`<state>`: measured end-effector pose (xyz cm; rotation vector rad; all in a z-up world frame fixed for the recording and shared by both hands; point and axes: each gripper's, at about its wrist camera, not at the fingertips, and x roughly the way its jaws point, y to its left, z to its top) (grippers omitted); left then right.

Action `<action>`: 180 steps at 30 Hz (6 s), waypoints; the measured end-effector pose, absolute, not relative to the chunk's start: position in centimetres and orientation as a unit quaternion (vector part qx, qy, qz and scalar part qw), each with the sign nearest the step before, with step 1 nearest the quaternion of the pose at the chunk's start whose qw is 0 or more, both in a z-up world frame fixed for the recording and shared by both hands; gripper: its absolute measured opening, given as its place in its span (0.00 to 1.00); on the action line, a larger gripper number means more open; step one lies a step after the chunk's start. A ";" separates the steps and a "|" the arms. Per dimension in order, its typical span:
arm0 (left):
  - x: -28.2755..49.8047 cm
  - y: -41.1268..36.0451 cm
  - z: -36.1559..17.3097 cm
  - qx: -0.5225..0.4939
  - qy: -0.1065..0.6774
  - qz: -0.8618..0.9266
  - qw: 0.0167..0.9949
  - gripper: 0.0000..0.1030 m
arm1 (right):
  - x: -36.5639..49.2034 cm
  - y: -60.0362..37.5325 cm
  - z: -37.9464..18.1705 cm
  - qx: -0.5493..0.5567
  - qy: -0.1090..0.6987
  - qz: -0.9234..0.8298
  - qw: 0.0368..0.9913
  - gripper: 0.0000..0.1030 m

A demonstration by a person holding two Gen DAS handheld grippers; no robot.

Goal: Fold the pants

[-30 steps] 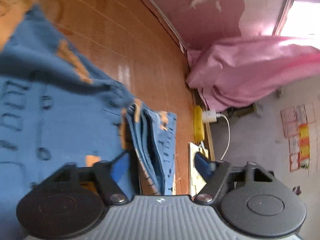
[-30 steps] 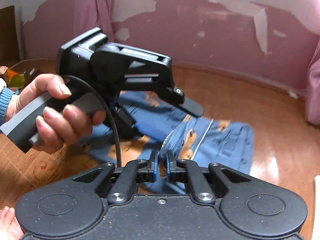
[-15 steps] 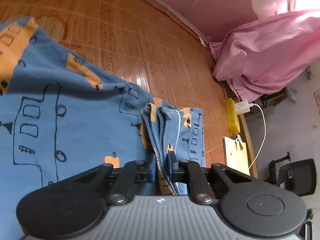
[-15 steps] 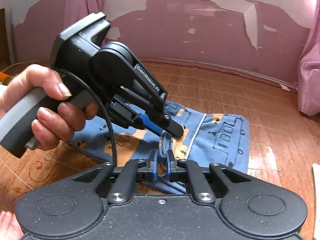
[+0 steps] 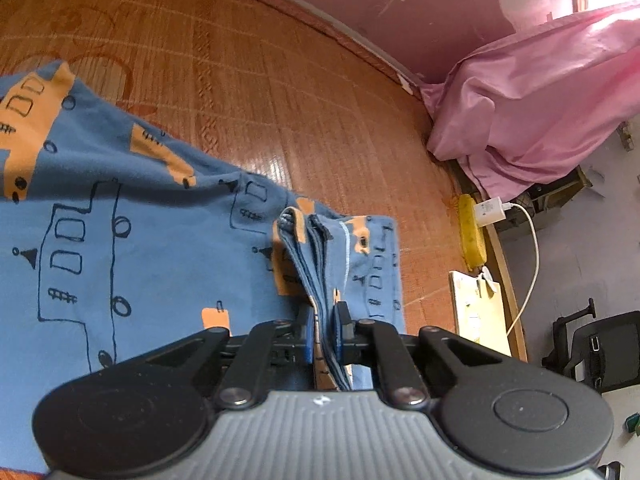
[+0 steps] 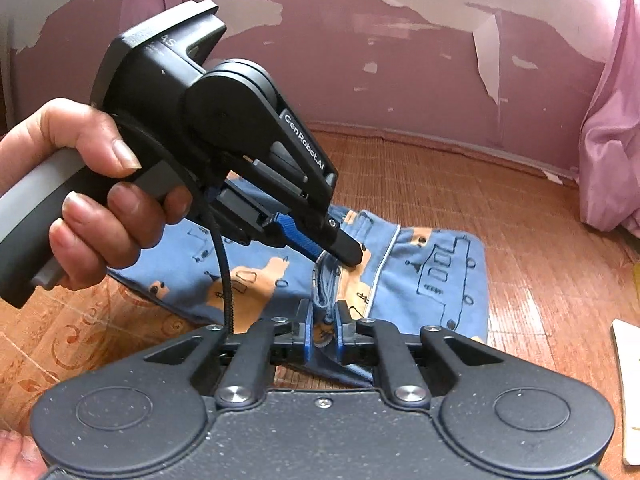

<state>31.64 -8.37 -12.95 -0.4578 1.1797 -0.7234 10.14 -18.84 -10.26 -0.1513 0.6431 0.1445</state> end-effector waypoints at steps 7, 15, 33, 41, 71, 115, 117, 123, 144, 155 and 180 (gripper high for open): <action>31.3 -6.1 -10.9 -0.188 0.518 -0.349 0.758 0.10 | 10.0 -17.6 -8.8 -0.066 0.306 0.099 0.945 0.10; 31.1 -0.9 -8.9 -0.155 0.497 -0.334 0.786 0.10 | 11.4 -13.1 -8.3 -0.063 0.299 0.173 0.936 0.10; 30.7 9.5 -10.5 -0.141 0.496 -0.269 0.813 0.10 | 13.8 -5.2 -10.1 -0.109 0.321 0.294 0.894 0.10; 29.5 8.9 -10.0 -0.081 0.492 -0.231 0.835 0.37 | 13.5 -10.0 -8.7 -0.103 0.306 0.296 0.899 0.49; 23.2 6.1 -9.5 -0.016 0.395 -0.158 0.905 0.70 | 12.8 -19.0 -9.8 -0.184 0.314 0.145 0.920 0.42; 22.4 5.0 0.7 -0.046 0.264 -0.132 0.954 0.18 | 15.9 -21.9 -7.3 0.023 0.276 0.150 0.949 0.57; 22.5 2.1 0.7 -0.030 0.264 -0.166 0.950 0.18 | 16.0 -24.5 -6.5 0.057 0.283 0.154 0.945 0.57; 22.3 -7.6 -2.0 0.068 0.286 -0.248 0.923 0.18 | 16.9 -31.7 -6.5 0.171 0.304 0.184 0.919 0.53; 18.6 -17.6 -5.6 0.236 0.267 -0.267 0.895 0.18 | 19.0 -34.0 -8.8 0.238 0.284 0.272 0.888 0.04; 19.9 -20.9 -7.6 0.203 0.326 -0.341 0.858 0.26 | 18.2 -36.9 -9.8 0.160 0.335 0.209 0.905 0.11; 23.4 0.2 -11.5 -0.084 0.384 -0.153 0.907 0.60 | 14.7 -31.9 -11.0 0.019 0.302 0.059 0.951 0.14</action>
